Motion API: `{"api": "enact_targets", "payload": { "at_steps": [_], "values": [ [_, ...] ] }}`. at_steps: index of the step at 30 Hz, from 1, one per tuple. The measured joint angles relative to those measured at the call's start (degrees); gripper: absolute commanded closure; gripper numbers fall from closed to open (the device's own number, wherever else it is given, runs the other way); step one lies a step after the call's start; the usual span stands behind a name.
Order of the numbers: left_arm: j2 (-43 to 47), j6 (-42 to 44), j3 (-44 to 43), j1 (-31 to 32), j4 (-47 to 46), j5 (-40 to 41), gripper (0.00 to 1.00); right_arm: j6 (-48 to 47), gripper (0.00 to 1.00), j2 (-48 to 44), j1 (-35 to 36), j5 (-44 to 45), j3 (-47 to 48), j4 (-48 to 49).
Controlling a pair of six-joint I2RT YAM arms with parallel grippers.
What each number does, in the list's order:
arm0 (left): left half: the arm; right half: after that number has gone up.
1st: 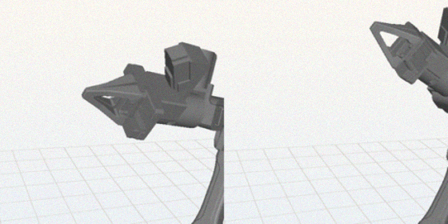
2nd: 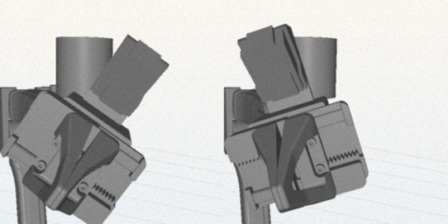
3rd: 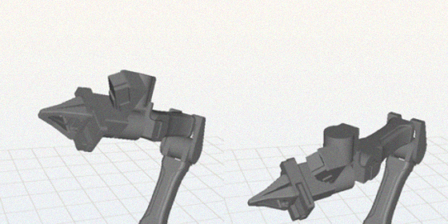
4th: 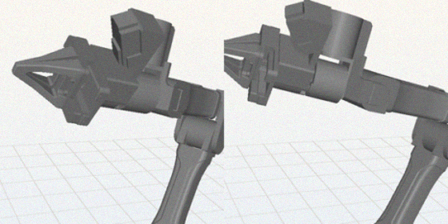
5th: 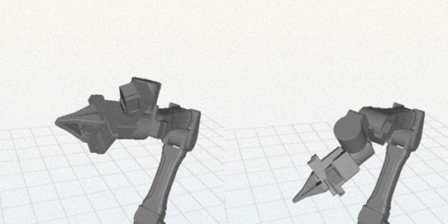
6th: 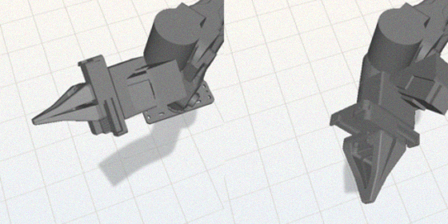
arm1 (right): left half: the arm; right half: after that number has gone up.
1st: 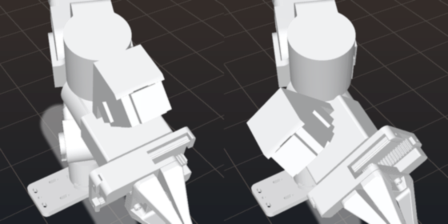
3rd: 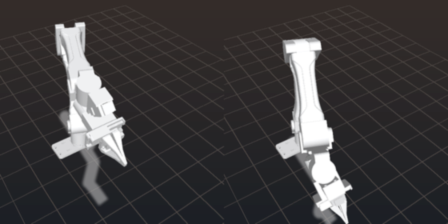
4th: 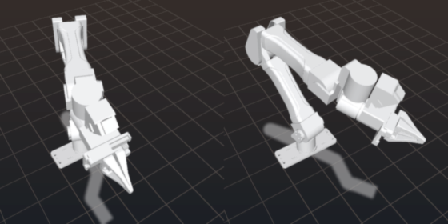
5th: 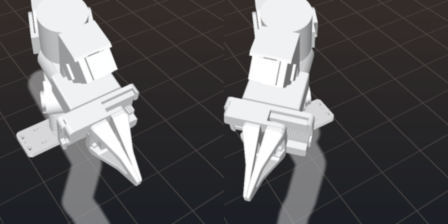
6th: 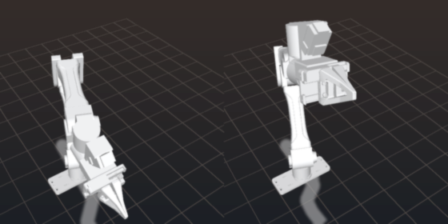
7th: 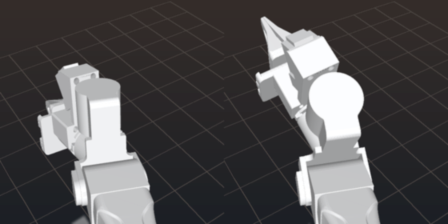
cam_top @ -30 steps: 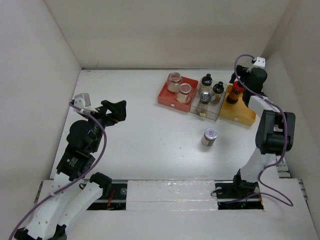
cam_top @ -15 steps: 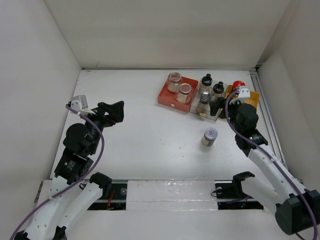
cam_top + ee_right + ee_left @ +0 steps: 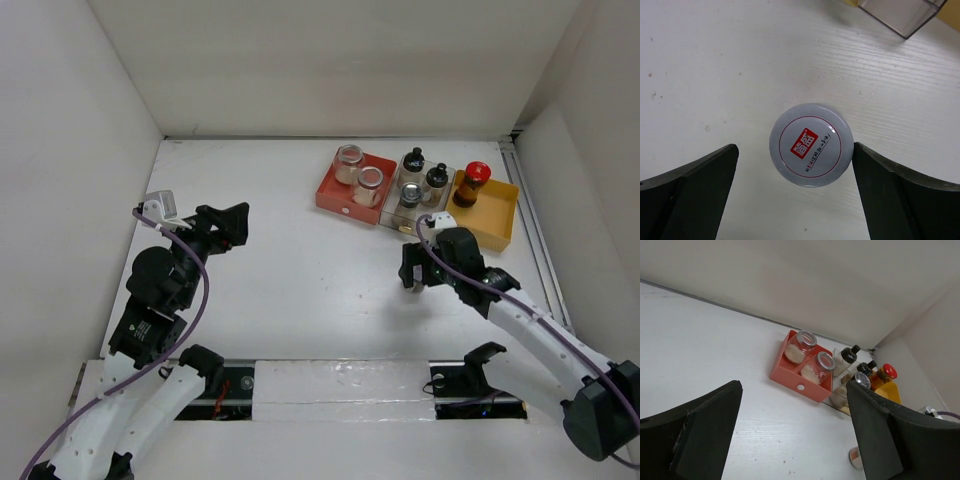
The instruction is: Organize the condiment bottles
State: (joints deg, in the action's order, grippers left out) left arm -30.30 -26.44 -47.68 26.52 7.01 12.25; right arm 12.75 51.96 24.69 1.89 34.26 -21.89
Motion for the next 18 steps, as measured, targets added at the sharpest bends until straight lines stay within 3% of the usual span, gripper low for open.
{"api": "enact_targets", "payload": {
  "at_steps": [4,8,9,12,18],
  "values": [
    [0.0,0.0,0.0,0.0,0.0,0.0,0.18,0.2,0.02,2.9,2.1,1.1,0.0,0.0],
    [0.0,0.0,0.0,0.0,-0.1,0.0,0.18,0.7,0.15,4.2,2.4,4.7,-0.1,0.8],
    [0.0,0.0,0.0,0.0,-0.1,0.0,0.18,0.7,0.28,4.5,2.4,5.8,-0.2,1.4],
    [0.0,0.0,0.0,0.0,-0.2,0.0,0.18,1.0,0.50,5.2,2.8,8.9,-0.4,3.1],
    [0.0,0.0,0.0,0.0,-0.2,-0.1,0.17,-1.0,0.52,4.3,3.0,14.3,1.5,1.2]
  ]
}}
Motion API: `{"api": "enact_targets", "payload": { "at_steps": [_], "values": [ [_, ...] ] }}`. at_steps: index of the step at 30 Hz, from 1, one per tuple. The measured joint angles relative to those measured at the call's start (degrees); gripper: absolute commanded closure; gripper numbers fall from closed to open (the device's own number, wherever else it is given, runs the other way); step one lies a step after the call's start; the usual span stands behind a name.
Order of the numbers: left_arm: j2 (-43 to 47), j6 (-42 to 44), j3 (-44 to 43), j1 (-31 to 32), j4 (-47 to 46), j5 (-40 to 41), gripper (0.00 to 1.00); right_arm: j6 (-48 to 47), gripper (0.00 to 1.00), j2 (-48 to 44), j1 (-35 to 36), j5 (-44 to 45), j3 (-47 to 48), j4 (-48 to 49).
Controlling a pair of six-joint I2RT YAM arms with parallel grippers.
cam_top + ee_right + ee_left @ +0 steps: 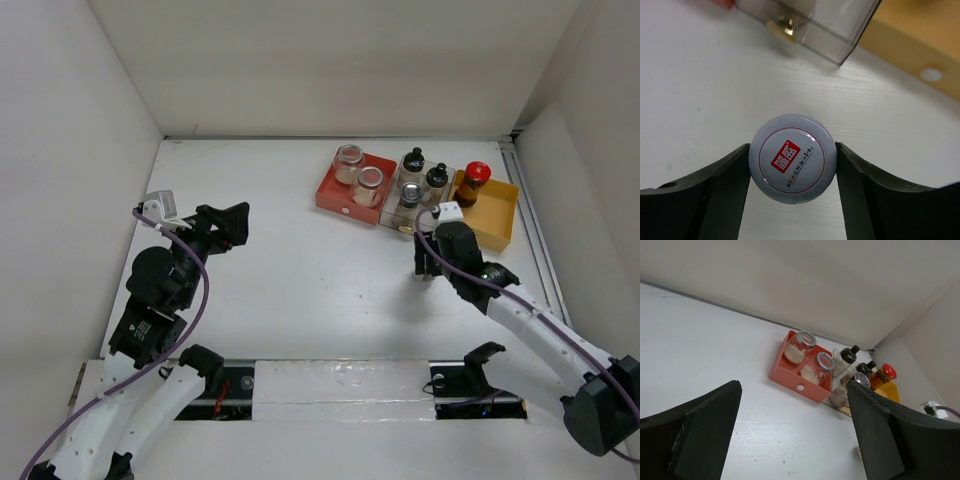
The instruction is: Organize the condiment bottles
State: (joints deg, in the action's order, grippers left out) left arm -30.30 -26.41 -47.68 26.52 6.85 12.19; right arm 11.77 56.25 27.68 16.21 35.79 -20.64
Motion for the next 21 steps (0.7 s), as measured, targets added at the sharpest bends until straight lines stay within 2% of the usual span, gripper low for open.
{"api": "enact_targets", "payload": {
  "at_steps": [4,8,11,16,21],
  "values": [
    [-0.1,0.0,0.0,0.0,0.0,0.0,0.14,-3.0,0.53,-3.1,-4.5,2.3,5.6,0.1],
    [-1.0,0.0,0.0,0.0,-0.2,-0.1,0.11,-5.0,0.56,-1.4,-16.1,2.8,12.3,5.6],
    [-2.1,0.0,0.0,0.0,-0.1,-0.4,0.08,-5.3,0.56,1.6,-24.9,1.1,13.6,12.4],
    [-2.4,0.0,0.0,0.0,-0.1,-0.6,0.05,-5.7,0.52,13.3,-34.1,-1.6,16.3,17.4],
    [-2.1,-0.1,0.0,0.0,-0.2,-0.6,0.05,-5.5,0.52,26.4,-39.1,-6.6,20.6,19.9]
  ]
}}
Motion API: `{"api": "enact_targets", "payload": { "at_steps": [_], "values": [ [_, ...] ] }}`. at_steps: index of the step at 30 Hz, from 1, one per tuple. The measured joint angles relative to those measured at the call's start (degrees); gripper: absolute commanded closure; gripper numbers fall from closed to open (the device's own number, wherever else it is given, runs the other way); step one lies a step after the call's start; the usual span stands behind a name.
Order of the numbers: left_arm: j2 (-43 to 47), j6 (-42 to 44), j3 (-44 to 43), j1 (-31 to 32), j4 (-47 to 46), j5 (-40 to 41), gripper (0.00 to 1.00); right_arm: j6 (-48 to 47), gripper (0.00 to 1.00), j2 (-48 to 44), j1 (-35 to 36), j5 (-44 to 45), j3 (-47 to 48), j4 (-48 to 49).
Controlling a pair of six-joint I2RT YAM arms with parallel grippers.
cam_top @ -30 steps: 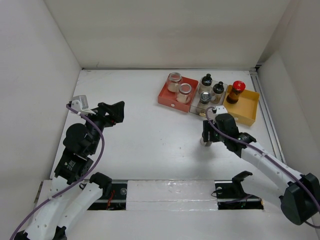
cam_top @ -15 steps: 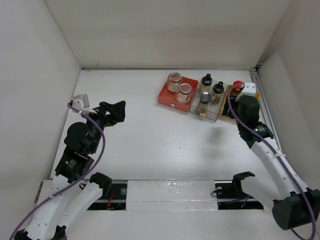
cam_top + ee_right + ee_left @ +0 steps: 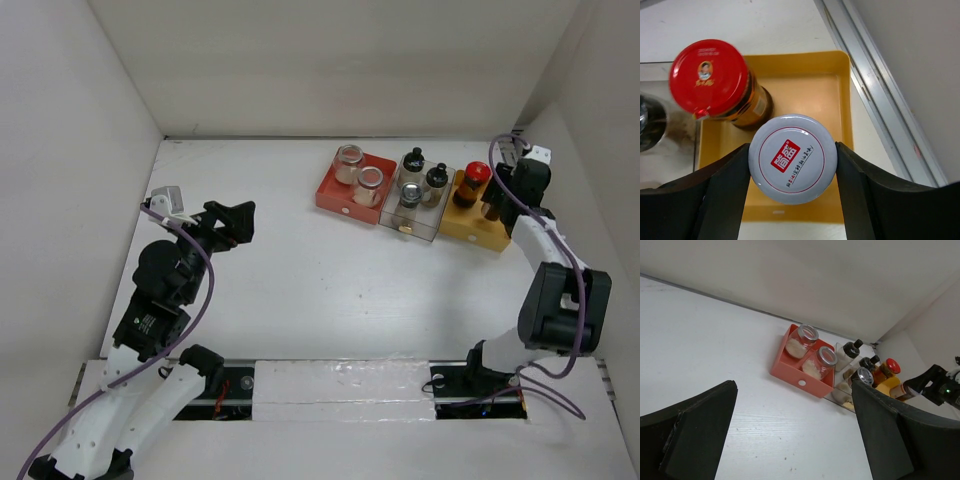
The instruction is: Organize the condiment bottles
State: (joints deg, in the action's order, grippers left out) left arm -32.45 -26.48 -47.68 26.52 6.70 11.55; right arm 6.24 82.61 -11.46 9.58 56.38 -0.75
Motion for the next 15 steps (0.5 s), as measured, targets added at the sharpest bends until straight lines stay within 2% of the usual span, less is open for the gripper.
{"api": "enact_targets", "payload": {
  "at_steps": [10,15],
  "values": [
    [-1.1,0.0,0.0,0.0,0.0,0.0,0.03,0.2,0.49,15.8,-3.3,-2.6,10.2,5.2],
    [-1.9,0.0,0.0,0.0,0.0,0.5,0.00,0.8,0.40,19.8,-4.1,-3.7,11.6,6.7]
  ]
}}
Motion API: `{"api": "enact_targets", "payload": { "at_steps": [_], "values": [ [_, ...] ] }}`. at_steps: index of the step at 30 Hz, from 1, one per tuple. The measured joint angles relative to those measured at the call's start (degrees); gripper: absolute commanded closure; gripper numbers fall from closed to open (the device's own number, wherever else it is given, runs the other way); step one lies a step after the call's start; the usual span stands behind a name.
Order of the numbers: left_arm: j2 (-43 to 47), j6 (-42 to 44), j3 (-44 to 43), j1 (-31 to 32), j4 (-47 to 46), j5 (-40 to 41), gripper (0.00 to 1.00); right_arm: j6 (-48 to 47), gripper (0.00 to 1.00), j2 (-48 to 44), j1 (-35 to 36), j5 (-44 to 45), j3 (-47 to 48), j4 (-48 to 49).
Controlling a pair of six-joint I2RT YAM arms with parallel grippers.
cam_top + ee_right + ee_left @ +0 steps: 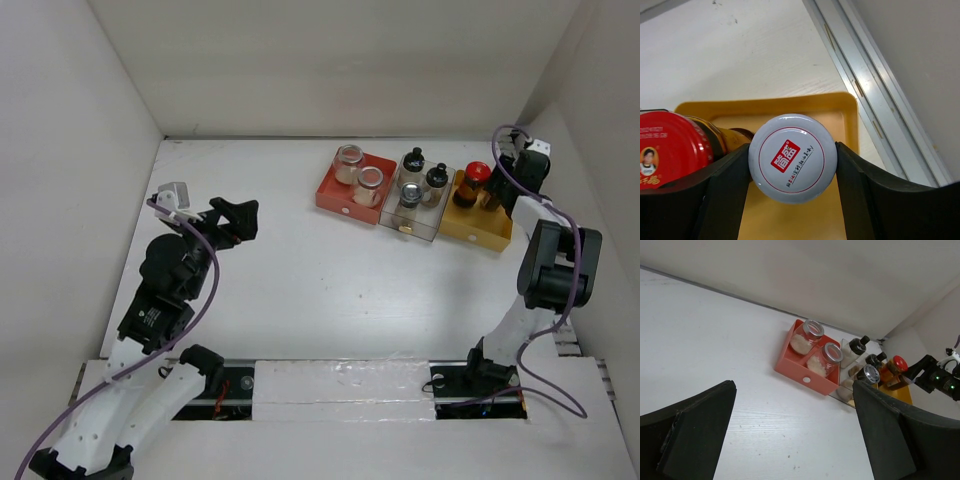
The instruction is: Organize the condiment bottles
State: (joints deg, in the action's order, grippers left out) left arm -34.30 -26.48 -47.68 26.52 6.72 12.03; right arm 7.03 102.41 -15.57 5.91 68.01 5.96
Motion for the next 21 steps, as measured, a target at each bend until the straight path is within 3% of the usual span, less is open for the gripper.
{"api": "enact_targets", "payload": {
  "at_steps": [3,7,8,14,18,21],
  "values": [
    [-0.9,0.0,0.0,0.0,0.0,0.1,0.00,0.7,0.33,1.1,-0.2,-0.2,0.0,-0.2],
    [-1.3,0.0,0.0,0.0,0.1,0.0,0.00,1.6,0.04,1.3,-0.5,-0.4,0.0,0.8],
    [-1.3,0.0,0.0,0.0,0.2,0.1,0.00,1.9,0.02,1.2,-0.5,-0.4,0.0,1.5],
    [-1.2,0.0,0.0,0.0,0.2,0.1,0.00,3.5,0.00,-5.5,-0.9,-0.8,-0.8,2.0],
    [-1.2,0.0,0.0,0.0,0.2,0.2,0.00,4.9,0.00,-18.6,0.1,-2.1,-4.9,3.5],
    [-1.2,0.0,0.0,0.0,0.2,0.4,0.00,5.6,0.00,-31.0,4.6,-4.3,-11.1,8.5]
  ]
}}
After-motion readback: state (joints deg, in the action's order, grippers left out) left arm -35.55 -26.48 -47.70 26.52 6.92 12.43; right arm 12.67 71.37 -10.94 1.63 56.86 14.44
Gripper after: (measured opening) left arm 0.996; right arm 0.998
